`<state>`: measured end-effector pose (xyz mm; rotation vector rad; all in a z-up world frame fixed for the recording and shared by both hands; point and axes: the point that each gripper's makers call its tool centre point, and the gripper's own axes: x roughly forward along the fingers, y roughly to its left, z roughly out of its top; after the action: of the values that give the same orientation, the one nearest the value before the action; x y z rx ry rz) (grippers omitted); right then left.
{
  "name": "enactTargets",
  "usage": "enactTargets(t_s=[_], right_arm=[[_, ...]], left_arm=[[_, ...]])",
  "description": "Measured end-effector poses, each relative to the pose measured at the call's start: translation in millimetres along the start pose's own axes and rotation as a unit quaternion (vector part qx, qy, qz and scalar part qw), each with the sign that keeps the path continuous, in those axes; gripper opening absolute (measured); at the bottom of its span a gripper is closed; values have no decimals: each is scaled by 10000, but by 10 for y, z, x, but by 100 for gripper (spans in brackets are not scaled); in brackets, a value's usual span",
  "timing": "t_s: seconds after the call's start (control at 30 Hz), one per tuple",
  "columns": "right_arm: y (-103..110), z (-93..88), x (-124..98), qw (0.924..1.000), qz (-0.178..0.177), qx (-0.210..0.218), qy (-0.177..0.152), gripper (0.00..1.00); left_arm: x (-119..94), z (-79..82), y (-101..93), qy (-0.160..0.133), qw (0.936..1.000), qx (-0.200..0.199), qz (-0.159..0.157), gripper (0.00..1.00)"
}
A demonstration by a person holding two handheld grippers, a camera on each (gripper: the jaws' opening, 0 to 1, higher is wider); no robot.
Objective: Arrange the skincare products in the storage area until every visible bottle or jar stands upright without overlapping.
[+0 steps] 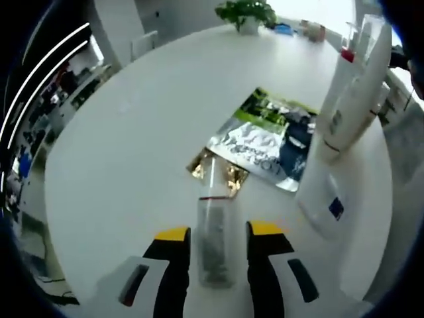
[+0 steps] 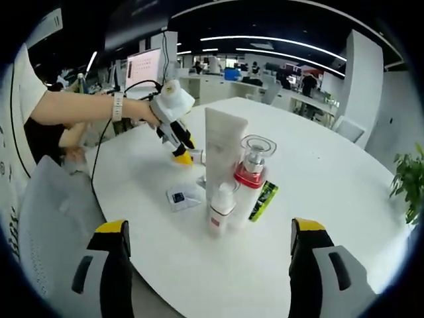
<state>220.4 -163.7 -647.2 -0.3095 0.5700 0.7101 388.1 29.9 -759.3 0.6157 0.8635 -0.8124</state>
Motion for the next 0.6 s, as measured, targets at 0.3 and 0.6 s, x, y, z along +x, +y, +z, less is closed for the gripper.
enactTargets(t_s=[0.3, 0.6], right_arm=[[6, -66, -6, 10000, 24, 27, 93, 100], [43, -51, 25, 10000, 49, 25, 49, 100]], left_arm=[[12, 16, -81, 98, 9996, -78, -270, 24], [15, 8, -127, 151, 9990, -67, -404, 19]])
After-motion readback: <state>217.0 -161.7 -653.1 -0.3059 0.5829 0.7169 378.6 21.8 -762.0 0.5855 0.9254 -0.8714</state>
